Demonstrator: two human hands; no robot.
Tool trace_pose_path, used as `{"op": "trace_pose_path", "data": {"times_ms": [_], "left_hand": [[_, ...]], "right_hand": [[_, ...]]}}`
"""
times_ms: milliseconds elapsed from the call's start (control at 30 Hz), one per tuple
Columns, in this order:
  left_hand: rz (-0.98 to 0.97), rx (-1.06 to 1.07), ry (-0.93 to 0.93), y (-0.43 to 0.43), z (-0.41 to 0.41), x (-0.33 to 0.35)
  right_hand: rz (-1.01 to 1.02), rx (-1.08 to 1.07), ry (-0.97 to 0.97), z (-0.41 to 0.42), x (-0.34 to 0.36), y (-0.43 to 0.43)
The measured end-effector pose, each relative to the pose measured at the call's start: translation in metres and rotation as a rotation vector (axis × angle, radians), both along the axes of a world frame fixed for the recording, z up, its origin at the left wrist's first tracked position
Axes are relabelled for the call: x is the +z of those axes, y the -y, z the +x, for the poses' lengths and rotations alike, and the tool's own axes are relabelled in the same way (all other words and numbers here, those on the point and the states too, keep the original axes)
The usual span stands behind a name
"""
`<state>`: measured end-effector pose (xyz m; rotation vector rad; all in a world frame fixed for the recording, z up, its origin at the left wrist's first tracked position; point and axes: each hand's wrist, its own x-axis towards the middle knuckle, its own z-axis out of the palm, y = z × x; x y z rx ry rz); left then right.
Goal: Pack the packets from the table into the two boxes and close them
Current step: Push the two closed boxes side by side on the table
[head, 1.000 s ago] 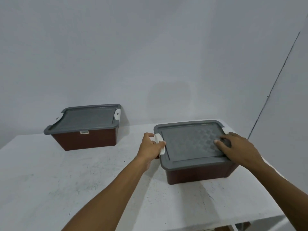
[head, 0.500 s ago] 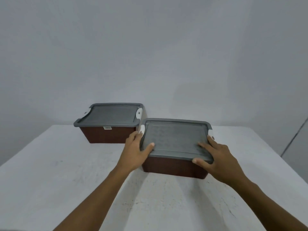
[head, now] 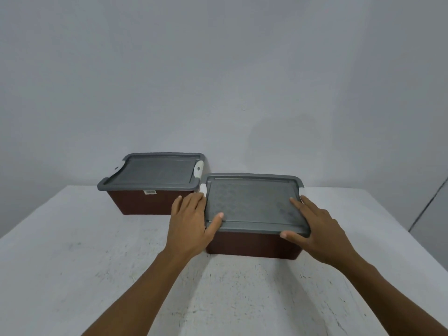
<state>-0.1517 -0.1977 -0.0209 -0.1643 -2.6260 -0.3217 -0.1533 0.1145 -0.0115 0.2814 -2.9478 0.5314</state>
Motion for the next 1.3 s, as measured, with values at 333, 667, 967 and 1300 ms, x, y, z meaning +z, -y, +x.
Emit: {"op": "trace_pose_path", "data": {"times_ms": [333, 667, 967, 1300], "left_hand": [[-0.317, 0.024, 0.125, 0.022, -0.037, 0.015], [-0.311, -0.037, 0.144, 0.055, -0.069, 0.006], [-0.383, 0.041, 0.18, 0.047, -0.101, 0.016], [-0.303, -0.038, 0.281, 0.05, -0.112, 0.018]], "right_hand": [[0.007, -0.082, -0.036, -0.044, -0.002, 0.014], [-0.113, -0.019, 0.005, -0.08, -0.001, 0.025], [-0.017, -0.043, -0.008, -0.129, -0.002, 0.033], [0.101, -0.019, -0.047, -0.141, 0.0, 0.025]]}}
